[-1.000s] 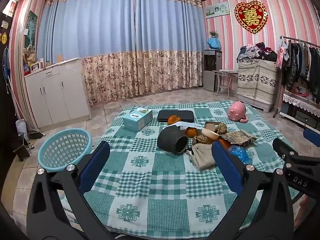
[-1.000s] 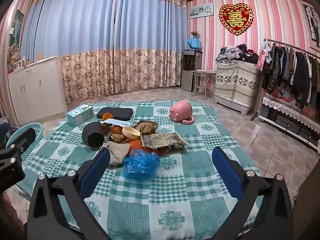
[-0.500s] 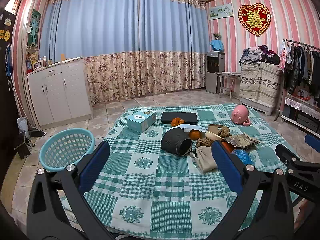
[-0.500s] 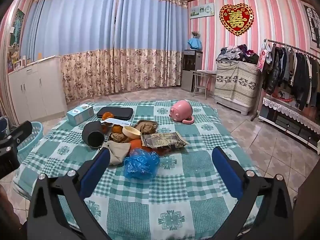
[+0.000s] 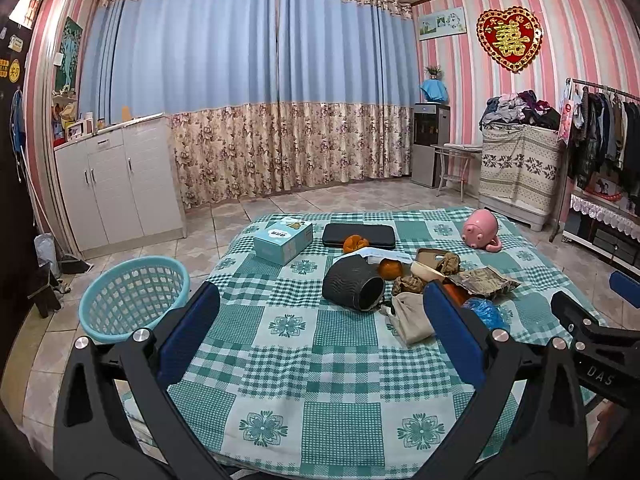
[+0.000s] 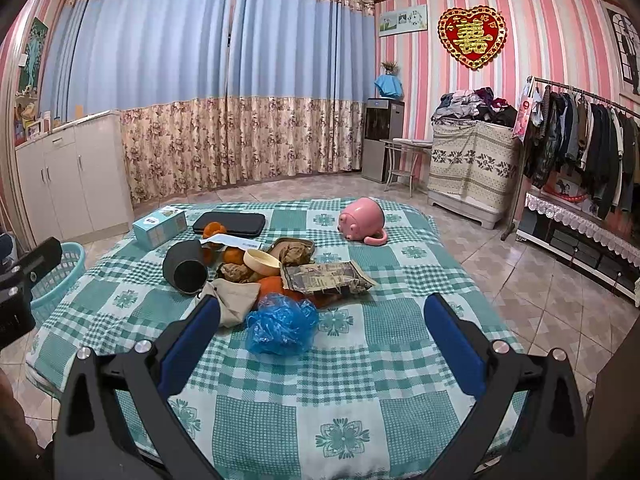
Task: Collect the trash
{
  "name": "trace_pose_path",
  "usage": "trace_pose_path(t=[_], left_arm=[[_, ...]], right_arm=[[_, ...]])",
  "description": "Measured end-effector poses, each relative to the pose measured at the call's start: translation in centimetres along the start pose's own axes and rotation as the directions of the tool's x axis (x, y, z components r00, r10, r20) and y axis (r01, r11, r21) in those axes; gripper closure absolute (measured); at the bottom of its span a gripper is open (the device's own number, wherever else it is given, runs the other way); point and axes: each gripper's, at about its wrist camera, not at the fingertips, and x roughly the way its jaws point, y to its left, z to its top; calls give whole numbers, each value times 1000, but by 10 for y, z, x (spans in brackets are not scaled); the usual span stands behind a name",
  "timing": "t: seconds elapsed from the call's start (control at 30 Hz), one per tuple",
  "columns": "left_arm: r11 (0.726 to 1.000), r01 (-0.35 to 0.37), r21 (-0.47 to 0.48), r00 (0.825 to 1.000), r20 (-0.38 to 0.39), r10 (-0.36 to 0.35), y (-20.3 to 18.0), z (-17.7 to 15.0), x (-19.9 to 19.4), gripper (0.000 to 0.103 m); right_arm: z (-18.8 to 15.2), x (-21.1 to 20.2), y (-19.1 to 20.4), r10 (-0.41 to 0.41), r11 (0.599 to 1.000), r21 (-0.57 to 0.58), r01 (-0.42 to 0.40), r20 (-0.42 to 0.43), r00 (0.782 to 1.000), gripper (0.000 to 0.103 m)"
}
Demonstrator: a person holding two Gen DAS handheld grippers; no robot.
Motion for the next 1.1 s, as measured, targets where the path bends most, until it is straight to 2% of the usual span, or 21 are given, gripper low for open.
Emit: trace_pose_path(t=[1.1], left_arm=[[1000, -18, 21, 1000, 13, 18, -2, -2, 1, 5]], right_arm=[[2, -4, 0, -4, 1000, 5, 4, 34, 999, 4]])
